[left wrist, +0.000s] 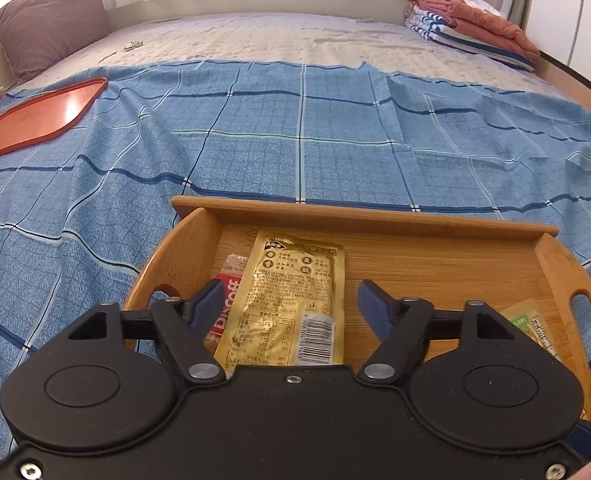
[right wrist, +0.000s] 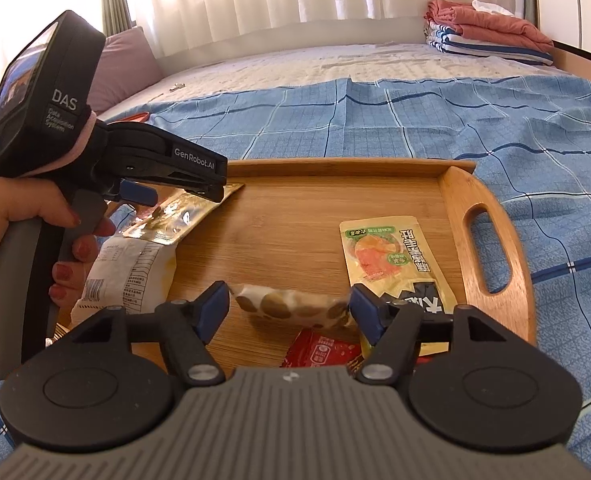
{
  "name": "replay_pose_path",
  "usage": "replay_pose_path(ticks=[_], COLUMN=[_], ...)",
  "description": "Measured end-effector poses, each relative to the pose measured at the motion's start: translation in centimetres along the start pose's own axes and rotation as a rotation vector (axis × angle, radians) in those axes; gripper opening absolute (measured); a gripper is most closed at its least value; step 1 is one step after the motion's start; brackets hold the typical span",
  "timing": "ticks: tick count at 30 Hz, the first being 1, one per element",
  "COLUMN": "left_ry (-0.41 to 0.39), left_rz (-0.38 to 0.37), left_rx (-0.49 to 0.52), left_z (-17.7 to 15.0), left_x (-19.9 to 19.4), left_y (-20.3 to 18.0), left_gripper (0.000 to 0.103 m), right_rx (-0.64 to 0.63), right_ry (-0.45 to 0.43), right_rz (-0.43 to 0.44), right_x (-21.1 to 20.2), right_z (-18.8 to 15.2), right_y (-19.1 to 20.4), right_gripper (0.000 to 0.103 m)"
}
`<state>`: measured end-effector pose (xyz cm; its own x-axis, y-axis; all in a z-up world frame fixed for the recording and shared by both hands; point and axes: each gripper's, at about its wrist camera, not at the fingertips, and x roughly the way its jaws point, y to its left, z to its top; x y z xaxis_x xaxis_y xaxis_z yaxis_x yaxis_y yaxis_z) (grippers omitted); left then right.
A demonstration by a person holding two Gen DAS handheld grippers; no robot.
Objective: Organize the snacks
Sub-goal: 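Open both tools to release the foil bag and biscuit pack on the tray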
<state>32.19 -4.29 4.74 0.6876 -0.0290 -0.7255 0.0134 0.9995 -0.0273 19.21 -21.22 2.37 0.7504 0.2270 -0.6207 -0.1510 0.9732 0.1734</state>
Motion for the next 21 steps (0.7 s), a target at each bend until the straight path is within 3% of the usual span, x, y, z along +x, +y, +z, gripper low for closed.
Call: replay_pose_path(ticks=[6,21], left_ry=[-0.033,-0.153], left_rz=[-0.020,-0.120], left_rx=[0.046,0.064], left_z=[-0.7,-5.0], left_x=[-2.3,-11.4], left_y=[0.0,2.2], left_gripper=[0.085,0.090], right_rx=[-0.001,0.019], right_ry=[-0.022,-0.084], right_rz=[0.001,0.010], right_x=[-1.0,-5.9], right_z=[0.0,-0.7], right_y=[0.1,0.0], right_gripper=[0.079,0.091])
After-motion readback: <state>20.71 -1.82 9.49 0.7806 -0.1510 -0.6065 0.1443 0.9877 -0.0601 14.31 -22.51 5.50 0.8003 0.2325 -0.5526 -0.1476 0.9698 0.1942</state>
